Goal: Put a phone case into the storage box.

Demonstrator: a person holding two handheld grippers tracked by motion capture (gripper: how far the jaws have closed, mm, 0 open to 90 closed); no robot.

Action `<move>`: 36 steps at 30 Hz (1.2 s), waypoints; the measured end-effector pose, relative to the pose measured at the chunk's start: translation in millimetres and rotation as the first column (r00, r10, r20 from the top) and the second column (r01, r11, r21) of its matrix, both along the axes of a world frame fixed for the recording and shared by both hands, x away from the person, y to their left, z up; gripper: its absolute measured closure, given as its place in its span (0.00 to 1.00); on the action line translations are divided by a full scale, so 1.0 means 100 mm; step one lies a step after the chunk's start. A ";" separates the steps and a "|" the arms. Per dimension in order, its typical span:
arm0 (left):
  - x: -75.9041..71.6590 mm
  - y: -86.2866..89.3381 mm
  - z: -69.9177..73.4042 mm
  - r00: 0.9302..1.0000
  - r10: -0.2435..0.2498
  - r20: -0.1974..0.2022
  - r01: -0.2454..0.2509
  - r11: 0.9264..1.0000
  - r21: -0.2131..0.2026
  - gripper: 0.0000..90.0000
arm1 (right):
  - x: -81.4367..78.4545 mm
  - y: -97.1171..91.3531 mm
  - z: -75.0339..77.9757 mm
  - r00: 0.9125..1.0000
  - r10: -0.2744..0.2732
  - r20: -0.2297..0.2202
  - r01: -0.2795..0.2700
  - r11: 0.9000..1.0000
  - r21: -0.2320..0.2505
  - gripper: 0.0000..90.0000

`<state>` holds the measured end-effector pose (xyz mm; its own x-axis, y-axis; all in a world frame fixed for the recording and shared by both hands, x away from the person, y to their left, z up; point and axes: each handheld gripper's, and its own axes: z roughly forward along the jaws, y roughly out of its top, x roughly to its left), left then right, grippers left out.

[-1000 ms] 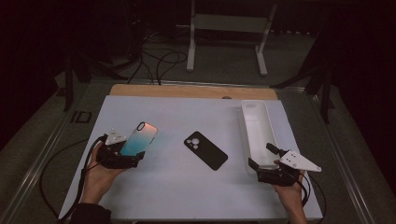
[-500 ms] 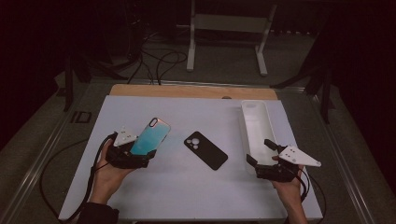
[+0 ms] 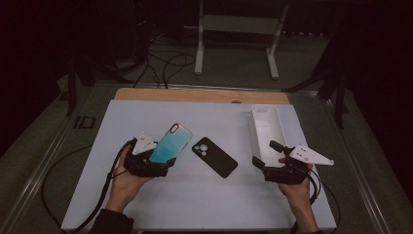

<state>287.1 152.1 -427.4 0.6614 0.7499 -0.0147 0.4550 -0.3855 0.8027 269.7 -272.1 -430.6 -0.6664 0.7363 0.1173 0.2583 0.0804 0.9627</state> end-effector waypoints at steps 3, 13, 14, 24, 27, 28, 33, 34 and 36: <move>0.00 -0.05 0.00 1.000 -0.010 0.008 0.010 1.000 0.000 0.19 | 0.01 0.04 0.01 1.000 0.009 0.000 -0.009 1.000 -0.004 0.10; 0.03 -0.38 0.03 0.996 -0.079 0.034 0.079 0.997 -0.002 0.19 | 0.08 0.22 0.11 0.998 0.062 -0.019 -0.062 0.998 -0.004 0.10; 0.03 -0.41 0.02 0.996 -0.086 0.036 0.086 0.996 -0.005 0.19 | 0.09 0.23 0.12 0.998 0.065 -0.021 -0.065 0.998 -0.002 0.10; 0.02 -0.66 0.02 0.989 -0.138 0.050 0.138 0.990 -0.016 0.19 | 0.14 0.42 0.18 0.992 0.118 -0.049 -0.117 0.993 0.031 0.10; 0.01 -0.72 0.02 0.987 -0.152 0.060 0.153 0.988 -0.019 0.19 | 0.16 0.50 0.20 0.989 0.137 -0.062 -0.135 0.990 0.040 0.10; 0.01 -0.74 0.02 0.985 -0.157 0.065 0.159 0.987 -0.026 0.19 | 0.16 0.53 0.21 0.987 0.146 -0.063 -0.144 0.989 0.040 0.10; -0.03 -0.83 0.03 0.980 -0.177 0.089 0.182 0.982 -0.042 0.19 | 0.20 0.67 0.21 0.981 0.168 -0.095 -0.165 0.986 0.035 0.11; -0.04 -0.85 0.04 0.979 -0.181 0.092 0.186 0.982 -0.045 0.19 | 0.20 0.70 0.21 0.980 0.172 -0.103 -0.169 0.985 0.036 0.12; -0.05 -0.88 0.04 0.977 -0.188 0.097 0.193 0.980 -0.049 0.19 | 0.22 0.74 0.19 0.975 0.179 -0.131 -0.175 0.984 0.046 0.15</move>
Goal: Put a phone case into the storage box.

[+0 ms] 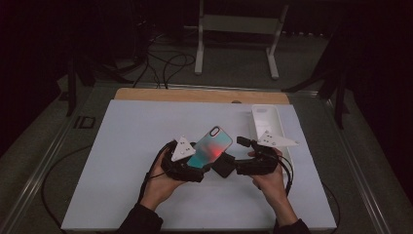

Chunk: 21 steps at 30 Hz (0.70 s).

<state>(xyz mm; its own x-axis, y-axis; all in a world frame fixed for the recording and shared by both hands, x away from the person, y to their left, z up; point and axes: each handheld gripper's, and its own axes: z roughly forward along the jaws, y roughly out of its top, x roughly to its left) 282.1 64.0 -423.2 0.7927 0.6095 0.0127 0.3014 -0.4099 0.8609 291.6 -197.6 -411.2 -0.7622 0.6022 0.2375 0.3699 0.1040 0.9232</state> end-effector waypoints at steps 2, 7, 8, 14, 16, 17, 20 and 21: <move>-0.01 -0.02 0.01 1.000 -0.012 0.003 0.012 1.000 0.000 0.19 | 0.02 0.03 -0.01 0.999 0.006 -0.039 -0.005 1.000 0.016 0.20; -0.03 -0.06 0.00 1.000 -0.020 0.010 0.020 1.000 0.001 0.19 | 0.04 0.07 -0.04 0.996 -0.005 -0.084 0.007 1.000 0.022 0.32; -0.03 -0.06 0.00 1.000 -0.020 0.010 0.020 1.000 0.001 0.19 | 0.04 0.07 -0.04 0.996 -0.005 -0.084 0.007 1.000 0.022 0.36; -0.05 -0.15 -0.01 0.999 -0.033 0.017 0.033 0.999 0.006 0.19 | 0.06 0.12 -0.06 0.991 0.002 -0.135 0.002 1.000 0.030 0.60; -0.05 -0.16 -0.01 0.999 -0.033 0.018 0.032 0.999 0.012 0.19 | 0.06 0.14 -0.06 0.989 0.001 -0.145 0.003 1.000 0.030 0.66; -0.05 -0.17 -0.02 0.999 -0.033 0.016 0.033 0.999 0.018 0.19 | 0.06 0.15 -0.07 0.987 0.012 -0.162 -0.005 0.999 0.045 0.73; -0.06 -0.20 -0.04 0.999 -0.027 0.018 0.026 0.999 0.037 0.19 | 0.06 0.16 -0.06 0.985 0.032 -0.169 -0.020 0.997 0.071 0.84; -0.06 -0.21 -0.04 1.000 -0.024 0.021 0.023 0.999 0.044 0.19 | 0.06 0.17 -0.06 0.985 0.045 -0.166 -0.033 0.997 0.073 0.86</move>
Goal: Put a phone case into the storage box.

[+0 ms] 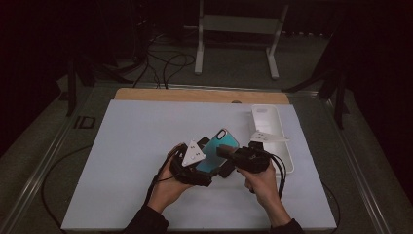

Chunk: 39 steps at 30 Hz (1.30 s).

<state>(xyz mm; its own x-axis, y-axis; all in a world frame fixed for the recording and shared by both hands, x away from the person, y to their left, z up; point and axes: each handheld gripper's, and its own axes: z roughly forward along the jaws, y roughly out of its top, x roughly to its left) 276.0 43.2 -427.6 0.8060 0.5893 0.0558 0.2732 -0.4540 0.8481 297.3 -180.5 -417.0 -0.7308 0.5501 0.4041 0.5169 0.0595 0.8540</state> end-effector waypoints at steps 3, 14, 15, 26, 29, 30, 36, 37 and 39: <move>-0.01 -0.03 -0.01 1.000 0.022 0.017 -0.023 1.000 0.022 0.18 | -0.02 0.04 0.01 1.000 -0.001 0.008 0.001 1.000 -0.017 0.89; 0.00 0.00 -0.03 1.000 0.020 -0.004 -0.020 1.000 0.001 0.17 | -0.05 0.09 0.05 0.999 -0.015 0.042 0.016 1.000 -0.025 0.91; -0.01 0.00 -0.03 1.000 0.020 -0.002 -0.020 1.000 0.001 0.17 | -0.05 0.09 0.05 0.999 -0.016 0.043 0.017 1.000 -0.026 0.91; 0.02 0.12 0.01 0.998 -0.021 -0.052 0.017 0.997 -0.071 0.16 | -0.06 0.01 0.07 0.998 -0.023 0.058 0.025 0.999 -0.040 0.92; 0.04 0.15 0.00 0.995 -0.056 -0.087 0.047 0.994 -0.098 0.16 | -0.06 0.00 0.08 0.998 -0.014 0.062 0.016 0.999 -0.032 0.92; 0.05 0.16 0.00 0.993 -0.067 -0.099 0.057 0.993 -0.107 0.16 | -0.06 -0.01 0.09 0.998 -0.011 0.064 0.013 1.000 -0.028 0.92; 0.08 0.18 -0.05 0.979 -0.135 -0.155 0.111 0.982 -0.150 0.12 | -0.09 -0.06 0.14 0.997 0.016 0.073 -0.017 1.000 0.011 0.92; 0.08 0.18 -0.05 0.976 -0.148 -0.159 0.123 0.980 -0.159 0.12 | -0.09 -0.07 0.15 0.997 0.022 0.076 -0.024 1.000 0.018 0.92; 0.09 0.17 -0.07 0.970 -0.170 -0.175 0.139 0.974 -0.176 0.12 | -0.10 -0.07 0.16 0.996 0.038 0.086 -0.041 0.999 0.033 0.92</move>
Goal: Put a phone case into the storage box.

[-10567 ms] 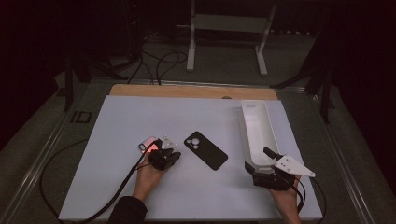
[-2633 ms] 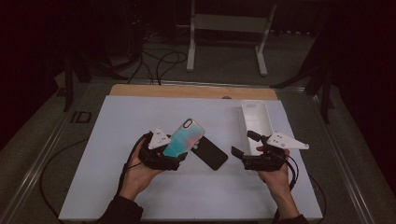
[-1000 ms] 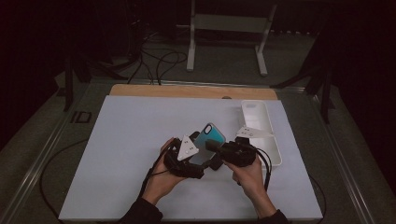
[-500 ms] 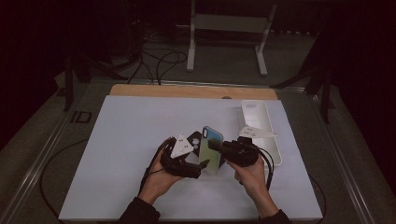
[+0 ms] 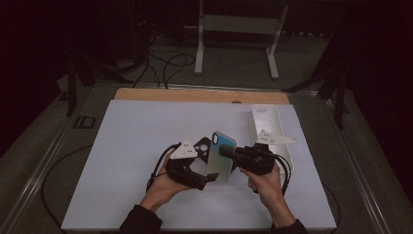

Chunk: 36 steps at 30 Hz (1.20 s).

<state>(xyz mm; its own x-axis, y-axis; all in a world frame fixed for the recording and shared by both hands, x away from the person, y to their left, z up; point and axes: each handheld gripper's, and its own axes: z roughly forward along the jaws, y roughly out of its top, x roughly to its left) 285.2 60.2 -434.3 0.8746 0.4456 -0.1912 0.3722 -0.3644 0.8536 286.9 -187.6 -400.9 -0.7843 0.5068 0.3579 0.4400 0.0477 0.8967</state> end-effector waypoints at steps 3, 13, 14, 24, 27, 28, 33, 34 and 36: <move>0.01 -0.01 -0.02 0.999 -0.030 -0.020 0.029 0.999 -0.026 0.16 | -0.02 0.01 0.01 1.000 0.026 0.006 -0.026 0.999 0.030 0.92; 0.01 -0.02 -0.05 0.991 -0.125 -0.051 0.121 0.989 -0.079 0.34 | -0.04 0.01 0.05 0.995 0.089 0.032 -0.092 0.990 0.108 0.92; 0.01 -0.01 -0.05 0.990 -0.133 -0.050 0.128 0.988 -0.090 0.38 | -0.04 0.01 0.05 0.995 0.091 0.034 -0.094 0.989 0.111 0.92; 0.01 0.06 -0.04 0.985 -0.168 -0.034 0.161 0.977 -0.139 0.63 | -0.04 -0.06 0.03 0.992 0.116 0.049 -0.121 0.984 0.128 0.95; 0.00 0.07 -0.03 0.982 -0.188 -0.036 0.180 0.971 -0.159 0.70 | -0.02 -0.10 0.03 0.990 0.129 0.049 -0.135 0.981 0.140 0.94; 0.00 0.07 -0.03 0.980 -0.195 -0.036 0.187 0.969 -0.161 0.72 | -0.02 -0.11 0.03 0.990 0.135 0.050 -0.141 0.980 0.142 0.92; -0.02 0.06 -0.03 0.977 -0.211 -0.031 0.204 0.966 -0.158 0.85 | -0.02 -0.12 0.03 0.990 0.127 0.055 -0.132 0.985 0.114 0.74; -0.02 0.07 -0.03 0.977 -0.213 -0.031 0.205 0.966 -0.160 0.86 | -0.02 -0.12 0.03 0.990 0.127 0.057 -0.133 0.985 0.113 0.73; -0.02 0.07 -0.03 0.976 -0.216 -0.029 0.209 0.964 -0.164 0.87 | -0.02 -0.12 0.02 0.990 0.128 0.059 -0.134 0.984 0.117 0.71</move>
<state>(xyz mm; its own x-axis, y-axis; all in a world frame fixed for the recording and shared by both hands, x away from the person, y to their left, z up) 283.3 66.9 -437.2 0.9344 0.2109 -0.2871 0.3415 -0.3005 0.8906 285.4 -199.6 -398.5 -0.8596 0.3544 0.3681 0.3909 -0.0079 0.9204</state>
